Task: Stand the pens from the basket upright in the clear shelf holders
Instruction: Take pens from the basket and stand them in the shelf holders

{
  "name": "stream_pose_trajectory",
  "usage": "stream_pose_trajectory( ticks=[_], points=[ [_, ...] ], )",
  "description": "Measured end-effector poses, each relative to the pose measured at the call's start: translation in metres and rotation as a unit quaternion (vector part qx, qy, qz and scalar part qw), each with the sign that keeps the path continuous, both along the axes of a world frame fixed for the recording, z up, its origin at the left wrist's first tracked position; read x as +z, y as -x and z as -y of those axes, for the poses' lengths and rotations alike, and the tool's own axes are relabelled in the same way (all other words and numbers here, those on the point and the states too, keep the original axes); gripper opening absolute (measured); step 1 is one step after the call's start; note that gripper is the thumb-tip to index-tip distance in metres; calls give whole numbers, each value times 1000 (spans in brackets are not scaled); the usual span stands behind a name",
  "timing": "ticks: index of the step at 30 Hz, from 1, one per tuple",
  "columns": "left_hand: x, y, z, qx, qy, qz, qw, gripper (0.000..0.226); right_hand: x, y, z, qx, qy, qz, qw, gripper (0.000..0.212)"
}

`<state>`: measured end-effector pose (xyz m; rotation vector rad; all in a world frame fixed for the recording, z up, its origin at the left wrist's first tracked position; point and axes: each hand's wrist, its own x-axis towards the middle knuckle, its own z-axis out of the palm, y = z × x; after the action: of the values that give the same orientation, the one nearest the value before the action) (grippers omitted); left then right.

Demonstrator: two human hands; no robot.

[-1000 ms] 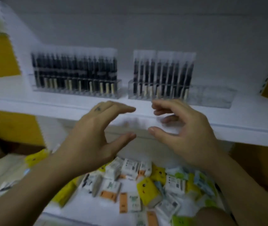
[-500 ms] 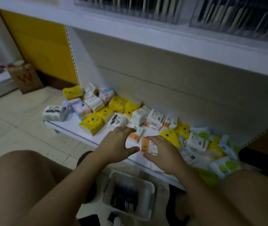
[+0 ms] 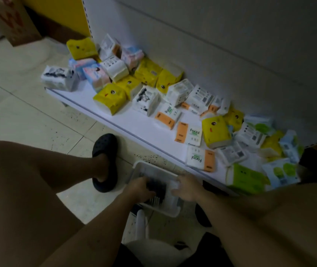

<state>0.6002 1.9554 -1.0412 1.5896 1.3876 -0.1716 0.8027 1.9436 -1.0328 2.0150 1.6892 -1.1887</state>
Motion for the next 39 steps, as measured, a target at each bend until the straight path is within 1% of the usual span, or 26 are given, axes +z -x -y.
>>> stream_pose_trajectory(
  ticks=[2,4,7,11,15,17,20,22,23,25,26,28,30,31,32,36,39],
  points=[
    [-5,0,-9,33,-8,10,999,36,-15,0,-1,-11,40,7,999,50],
    [-11,4,-14,63,-9,15,998,32,-28,1,-1,-24,75,-28,996,49],
    [-23,9,-14,82,9,-3,997,27,-46,7,-7,-47,105,-73,991,38],
    [-42,11,-12,126,37,11,991,23,-78,36,-17,-56,141,-77,985,18],
    [-53,11,-7,182,54,25,981,21,-116,49,-13,-86,190,-78,975,31],
    [-57,9,-6,203,58,35,977,17,-128,46,-13,-90,208,-58,972,35],
    [-65,5,-5,205,81,34,975,11,-142,43,-17,-79,226,-18,971,49],
    [-70,4,-5,205,95,32,974,13,-148,46,-22,-43,241,-14,969,41],
    [-72,4,-4,207,99,34,973,13,-149,49,-24,-43,248,-23,967,36],
    [-76,5,-3,208,102,37,972,17,-151,55,-27,-76,263,-44,961,33],
    [-78,7,-3,208,104,37,972,19,-153,58,-28,-83,272,-39,958,32],
    [-82,11,-2,209,111,34,971,23,-158,63,-29,-79,284,2,956,29],
    [-85,14,-1,209,121,21,970,29,-161,68,-30,-96,287,47,952,22],
    [-88,15,-1,208,124,18,970,31,-163,69,-29,-110,283,58,951,17],
    [-90,16,-2,202,125,18,971,32,-165,69,-29,-125,275,65,951,16],
    [-105,9,-10,174,127,24,976,29,-170,60,-26,-204,231,63,949,29],
    [-117,-3,-18,162,112,23,980,27,-163,61,-27,-201,200,66,957,40]
  ],
)
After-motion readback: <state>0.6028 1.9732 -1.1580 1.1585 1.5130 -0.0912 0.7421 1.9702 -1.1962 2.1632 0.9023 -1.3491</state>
